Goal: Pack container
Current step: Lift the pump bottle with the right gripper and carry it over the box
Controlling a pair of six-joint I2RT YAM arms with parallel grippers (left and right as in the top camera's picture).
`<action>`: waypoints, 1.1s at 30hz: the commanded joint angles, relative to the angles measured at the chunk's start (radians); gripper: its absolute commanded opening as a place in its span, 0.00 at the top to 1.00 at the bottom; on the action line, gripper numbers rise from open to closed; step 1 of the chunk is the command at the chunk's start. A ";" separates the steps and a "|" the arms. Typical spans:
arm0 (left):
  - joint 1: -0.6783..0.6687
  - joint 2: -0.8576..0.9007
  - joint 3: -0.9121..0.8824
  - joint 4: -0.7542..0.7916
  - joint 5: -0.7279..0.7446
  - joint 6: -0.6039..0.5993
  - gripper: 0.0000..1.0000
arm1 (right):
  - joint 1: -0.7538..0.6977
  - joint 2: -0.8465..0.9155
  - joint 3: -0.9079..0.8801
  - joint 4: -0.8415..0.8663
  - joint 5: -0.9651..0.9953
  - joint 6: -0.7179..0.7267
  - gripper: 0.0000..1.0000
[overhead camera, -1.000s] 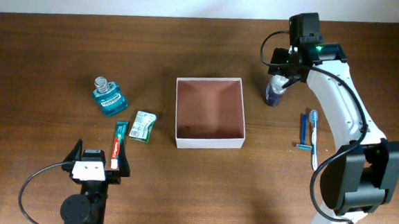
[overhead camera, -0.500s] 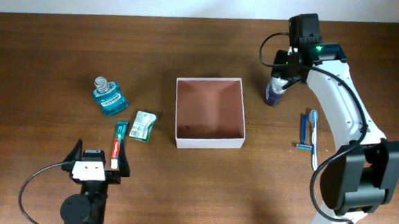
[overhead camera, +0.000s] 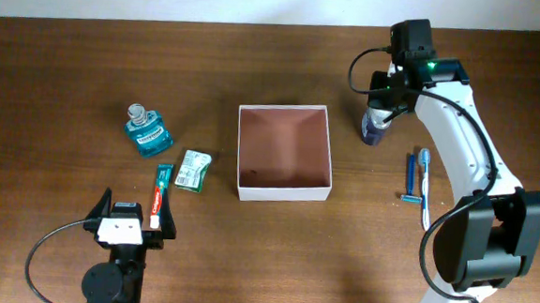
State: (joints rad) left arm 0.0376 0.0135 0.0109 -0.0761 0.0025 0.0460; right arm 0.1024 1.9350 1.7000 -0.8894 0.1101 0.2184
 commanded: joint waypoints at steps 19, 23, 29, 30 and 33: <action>-0.004 -0.007 -0.002 -0.007 0.000 0.016 0.01 | 0.009 -0.001 0.171 -0.123 0.002 -0.081 0.74; -0.004 -0.007 -0.002 -0.007 0.000 0.016 0.01 | 0.029 -0.001 0.258 -0.194 0.002 -0.084 0.74; -0.004 -0.007 -0.002 -0.007 0.000 0.016 0.01 | 0.090 -0.001 0.408 -0.326 0.003 -0.084 0.74; -0.004 -0.007 -0.002 -0.007 0.000 0.016 0.01 | 0.100 -0.002 0.435 -0.346 0.003 -0.084 0.74; -0.004 -0.007 -0.002 -0.007 0.000 0.016 0.01 | 0.126 -0.009 0.514 -0.398 0.006 -0.084 0.74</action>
State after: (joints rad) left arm 0.0376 0.0135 0.0109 -0.0761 0.0025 0.0460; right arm 0.1997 1.9499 2.1143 -1.2678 0.1101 0.1417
